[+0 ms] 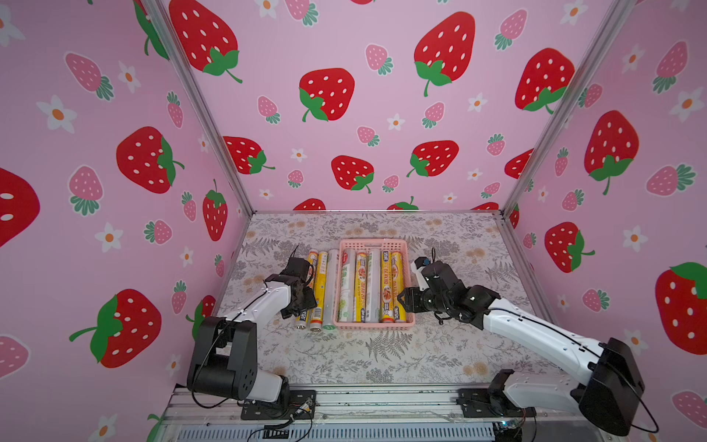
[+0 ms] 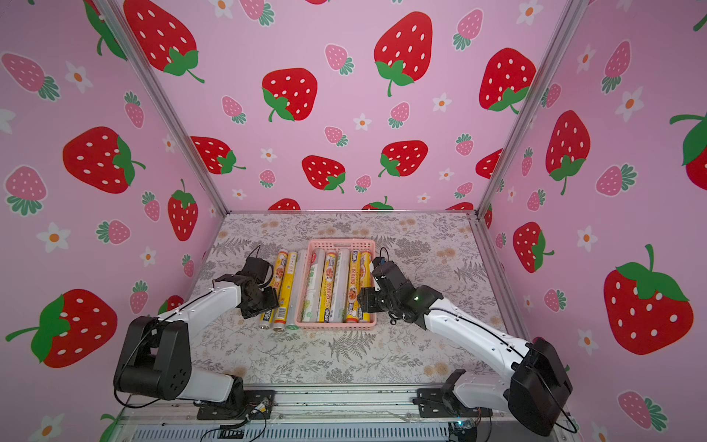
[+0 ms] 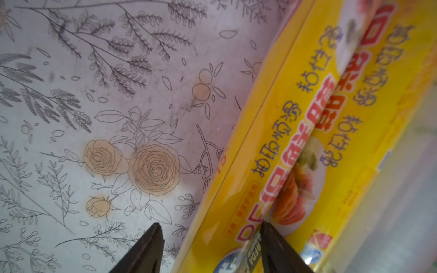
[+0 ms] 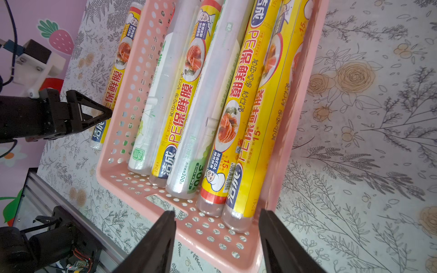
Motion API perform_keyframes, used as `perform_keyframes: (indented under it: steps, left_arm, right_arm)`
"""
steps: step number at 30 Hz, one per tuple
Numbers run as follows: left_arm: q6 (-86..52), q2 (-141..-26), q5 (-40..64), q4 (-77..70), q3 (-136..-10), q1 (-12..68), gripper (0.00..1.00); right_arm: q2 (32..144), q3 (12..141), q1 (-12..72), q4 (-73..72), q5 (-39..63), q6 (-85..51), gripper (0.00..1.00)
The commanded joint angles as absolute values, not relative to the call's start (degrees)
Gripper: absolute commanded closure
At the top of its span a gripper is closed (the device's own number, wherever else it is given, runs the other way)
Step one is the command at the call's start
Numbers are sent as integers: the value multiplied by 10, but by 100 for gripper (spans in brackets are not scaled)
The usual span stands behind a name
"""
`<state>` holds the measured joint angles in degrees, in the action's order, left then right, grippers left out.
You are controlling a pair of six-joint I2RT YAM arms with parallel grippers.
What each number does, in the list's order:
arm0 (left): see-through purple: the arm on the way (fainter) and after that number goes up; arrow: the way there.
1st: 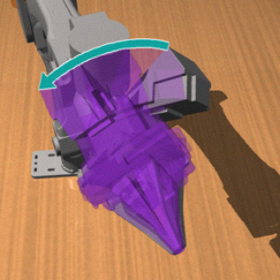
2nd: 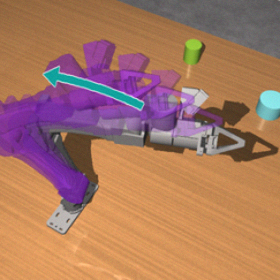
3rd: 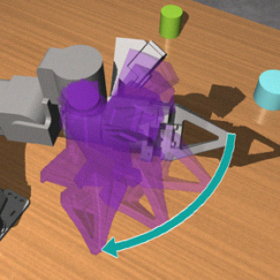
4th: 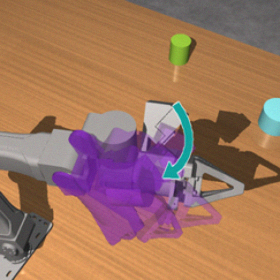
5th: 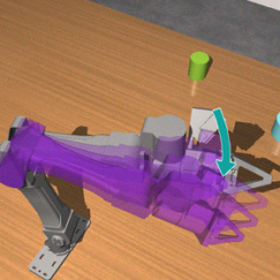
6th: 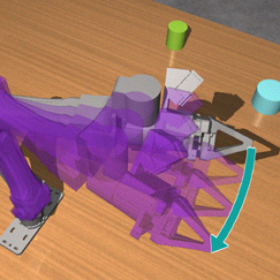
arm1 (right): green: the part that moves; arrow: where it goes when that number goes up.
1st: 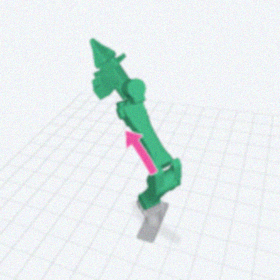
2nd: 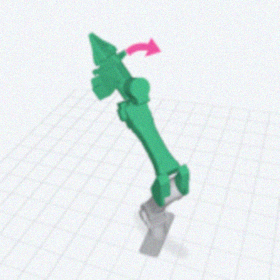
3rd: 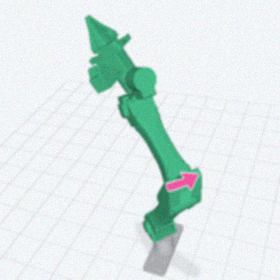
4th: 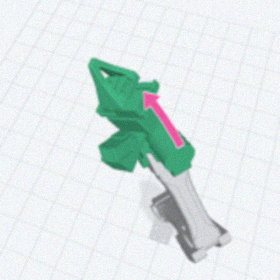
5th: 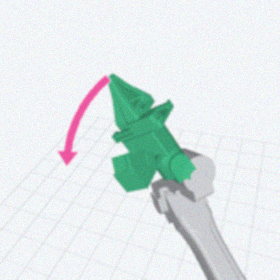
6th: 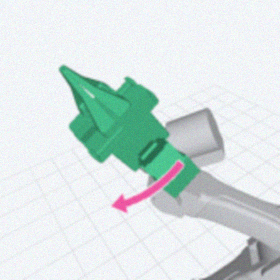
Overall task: Put the plastic wrap into the basket
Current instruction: Pick up the plastic wrap from the center of the board.
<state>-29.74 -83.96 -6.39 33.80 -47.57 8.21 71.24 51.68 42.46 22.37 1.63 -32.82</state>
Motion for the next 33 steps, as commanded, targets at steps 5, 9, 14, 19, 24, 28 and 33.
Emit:
perform_keyframes:
  steps: [5, 9, 14, 19, 24, 28, 33]
  left_arm:
    - [-295, -870, -50, 330, -472, 74, 32]
    - [-298, -882, -31, 325, -470, 72, 34]
    - [-300, -891, -24, 321, -465, 66, 36]
    - [-301, -893, -8, 307, -456, 59, 41]
    - [-298, -897, -13, 310, -454, 57, 46]
    - [-301, -892, -11, 307, -448, 56, 53]
    - [-306, -867, -12, 316, -447, 56, 60]
  right_arm:
    - [706, 519, 427, 226, 6, -322, 39]
    - [704, 519, 427, 228, 3, -322, 39]
    - [708, 519, 427, 228, 2, -323, 39]
    - [705, 517, 427, 229, -1, -324, 39]
    - [704, 515, 427, 226, -1, -326, 39]
    - [702, 515, 427, 226, -2, -325, 39]
    - [701, 517, 427, 222, -2, -326, 39]
